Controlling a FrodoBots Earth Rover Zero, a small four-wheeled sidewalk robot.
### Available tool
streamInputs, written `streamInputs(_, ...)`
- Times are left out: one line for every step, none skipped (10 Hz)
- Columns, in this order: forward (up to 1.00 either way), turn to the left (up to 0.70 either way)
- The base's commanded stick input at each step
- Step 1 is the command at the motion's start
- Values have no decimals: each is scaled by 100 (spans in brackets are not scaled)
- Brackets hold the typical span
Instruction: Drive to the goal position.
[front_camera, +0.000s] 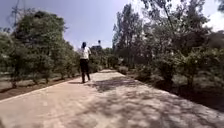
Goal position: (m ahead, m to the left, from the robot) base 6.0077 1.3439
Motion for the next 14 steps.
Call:
streamInputs(50, 0)
streamInputs(50, 0)
streamInputs(50, 0)
streamInputs(50, 0)
streamInputs(50, 0)
streamInputs(50, 0)
streamInputs(50, 0)
streamInputs(50, 0)
streamInputs(50, 0)
streamInputs(50, 0)
streamInputs(50, 0)
streamInputs(50, 0)
streamInputs(50, 0)
streamInputs(50, 0)
